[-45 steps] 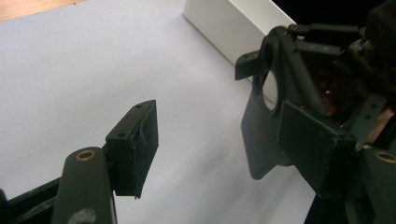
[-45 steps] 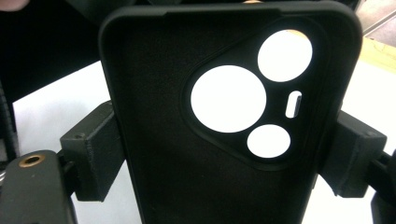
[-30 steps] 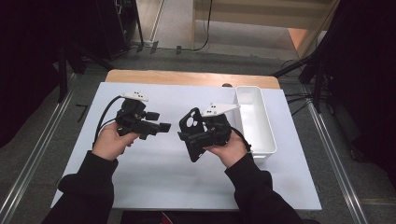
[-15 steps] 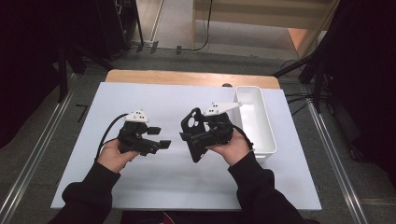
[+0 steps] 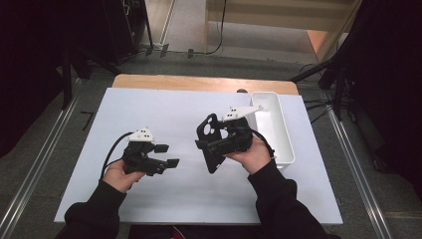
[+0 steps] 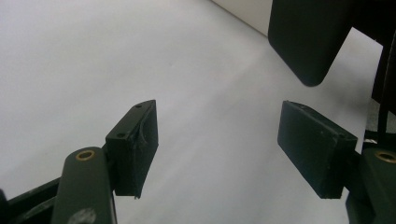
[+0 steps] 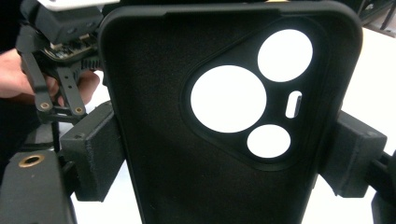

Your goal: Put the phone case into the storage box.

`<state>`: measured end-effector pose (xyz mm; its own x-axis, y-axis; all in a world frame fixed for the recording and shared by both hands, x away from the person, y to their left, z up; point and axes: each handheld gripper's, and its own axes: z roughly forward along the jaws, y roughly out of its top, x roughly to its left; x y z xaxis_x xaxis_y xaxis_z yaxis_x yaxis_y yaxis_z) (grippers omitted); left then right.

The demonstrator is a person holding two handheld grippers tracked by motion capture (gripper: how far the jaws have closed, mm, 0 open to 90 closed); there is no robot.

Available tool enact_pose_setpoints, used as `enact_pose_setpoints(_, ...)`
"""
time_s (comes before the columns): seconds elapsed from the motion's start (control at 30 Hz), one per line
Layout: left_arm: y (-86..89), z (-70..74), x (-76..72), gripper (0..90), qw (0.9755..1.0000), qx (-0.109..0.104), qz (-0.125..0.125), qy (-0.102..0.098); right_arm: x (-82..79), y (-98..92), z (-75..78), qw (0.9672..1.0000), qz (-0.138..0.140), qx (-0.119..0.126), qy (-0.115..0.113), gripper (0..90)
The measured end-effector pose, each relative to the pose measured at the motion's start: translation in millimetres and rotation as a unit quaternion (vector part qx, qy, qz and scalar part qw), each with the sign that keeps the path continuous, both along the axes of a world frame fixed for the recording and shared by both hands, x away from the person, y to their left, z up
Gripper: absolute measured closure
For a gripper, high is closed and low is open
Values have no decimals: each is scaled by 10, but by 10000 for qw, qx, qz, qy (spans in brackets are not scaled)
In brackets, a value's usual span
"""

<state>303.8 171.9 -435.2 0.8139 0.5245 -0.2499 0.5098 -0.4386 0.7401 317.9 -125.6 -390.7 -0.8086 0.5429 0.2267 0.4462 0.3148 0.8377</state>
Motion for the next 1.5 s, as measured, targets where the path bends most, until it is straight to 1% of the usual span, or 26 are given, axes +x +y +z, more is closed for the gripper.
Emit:
enact_pose_setpoints(0.07,13,-30,-15,283,10000,23,-21,11,2,-21,17,10000,21,8,20,122)
enact_pose_setpoints(0.13,28,-44,-27,249,9999,101,-13,-3,6,-42,34,10000,24,18,20,122)
enact_pose_setpoints(0.17,31,-49,-34,249,9999,97,29,7,10,-55,44,10000,7,36,4,122)
enact_pose_setpoints(0.23,52,-58,-39,249,9999,34,7,95,16,-80,60,10000,7,70,8,122)
enact_pose_setpoints(0.3,73,-66,-46,249,10000,41,27,78,20,-103,77,10000,8,80,15,122)
enact_pose_setpoints(0.33,78,-77,-50,249,9999,7,23,101,22,-114,84,10000,16,80,3,122)
enact_pose_setpoints(0.43,100,-94,-62,249,9999,40,12,122,23,-144,110,10000,13,82,21,122)
enact_pose_setpoints(0.47,110,-108,-71,249,9999,2,36,142,24,-149,114,10000,17,92,31,122)
enact_pose_setpoints(0.6,148,-121,-86,249,9999,-10,44,160,34,-186,140,10000,19,78,30,122)
enact_pose_setpoints(0.8,206,-135,-106,249,9998,-62,85,168,49,-293,214,9999,-76,113,20,122)
enact_pose_setpoints(0.87,222,-136,-109,248,9998,-13,119,154,55,-337,238,9998,-122,128,24,122)
enact_pose_setpoints(0.97,238,-143,-117,248,9997,-69,111,189,65,-399,269,9997,-194,154,-4,122)
enact_pose_setpoints(1.07,251,-152,-125,248,9997,-25,102,229,76,-471,300,9995,-270,169,-26,122)
enact_pose_setpoints(1.17,253,-161,-131,248,9997,7,88,215,89,-531,320,9993,-330,172,-42,122)
enact_pose_setpoints(1.4,266,-170,-134,248,9997,12,93,247,119,-704,354,9981,-587,158,-77,122)
enact_pose_setpoints(1.5,271,-170,-134,248,9997,18,87,247,134,-800,366,9974,-684,192,-102,122)
